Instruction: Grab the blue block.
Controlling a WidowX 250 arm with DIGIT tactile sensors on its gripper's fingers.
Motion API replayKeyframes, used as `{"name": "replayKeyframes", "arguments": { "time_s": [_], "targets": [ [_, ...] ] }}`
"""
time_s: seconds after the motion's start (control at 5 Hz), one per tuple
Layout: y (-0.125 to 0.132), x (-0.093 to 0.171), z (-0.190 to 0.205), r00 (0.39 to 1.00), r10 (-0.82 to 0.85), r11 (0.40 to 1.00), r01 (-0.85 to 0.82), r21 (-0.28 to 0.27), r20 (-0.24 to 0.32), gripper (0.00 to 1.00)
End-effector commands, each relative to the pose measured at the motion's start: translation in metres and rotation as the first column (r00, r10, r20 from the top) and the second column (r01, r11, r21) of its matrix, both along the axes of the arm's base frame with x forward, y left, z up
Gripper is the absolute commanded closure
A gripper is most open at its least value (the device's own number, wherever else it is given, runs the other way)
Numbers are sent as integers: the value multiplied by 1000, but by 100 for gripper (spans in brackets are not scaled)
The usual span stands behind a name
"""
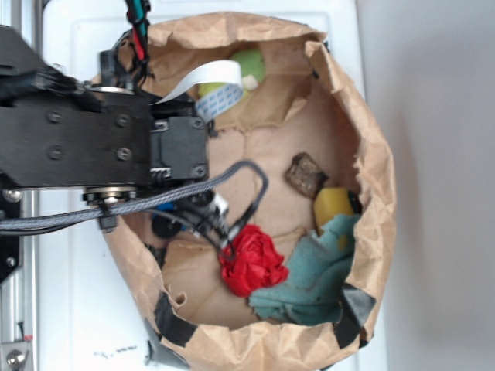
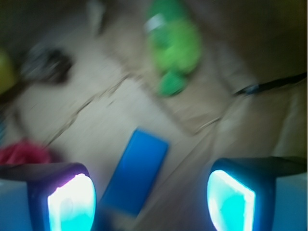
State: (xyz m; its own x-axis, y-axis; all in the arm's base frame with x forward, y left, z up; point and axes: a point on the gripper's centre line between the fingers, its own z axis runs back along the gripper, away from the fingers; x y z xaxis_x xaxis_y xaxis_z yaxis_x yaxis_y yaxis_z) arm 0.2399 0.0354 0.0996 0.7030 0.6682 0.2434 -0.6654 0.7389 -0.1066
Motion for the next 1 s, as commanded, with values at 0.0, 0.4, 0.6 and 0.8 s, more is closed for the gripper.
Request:
{"name": "replayKeyframes", "arguments": {
  "time_s": [0.0, 0.4, 0.6, 0.8],
  "targets": [
    [2, 20, -24, 999, -39, 999, 39, 15, 23, 0],
    [-6, 23, -38, 997, -77, 996, 76, 36, 29, 0],
    [-6, 22, -42, 997, -81, 996, 80, 49, 17, 0],
    [-4, 11, -50, 996, -91, 988, 93, 120, -23, 0]
  ]
}}
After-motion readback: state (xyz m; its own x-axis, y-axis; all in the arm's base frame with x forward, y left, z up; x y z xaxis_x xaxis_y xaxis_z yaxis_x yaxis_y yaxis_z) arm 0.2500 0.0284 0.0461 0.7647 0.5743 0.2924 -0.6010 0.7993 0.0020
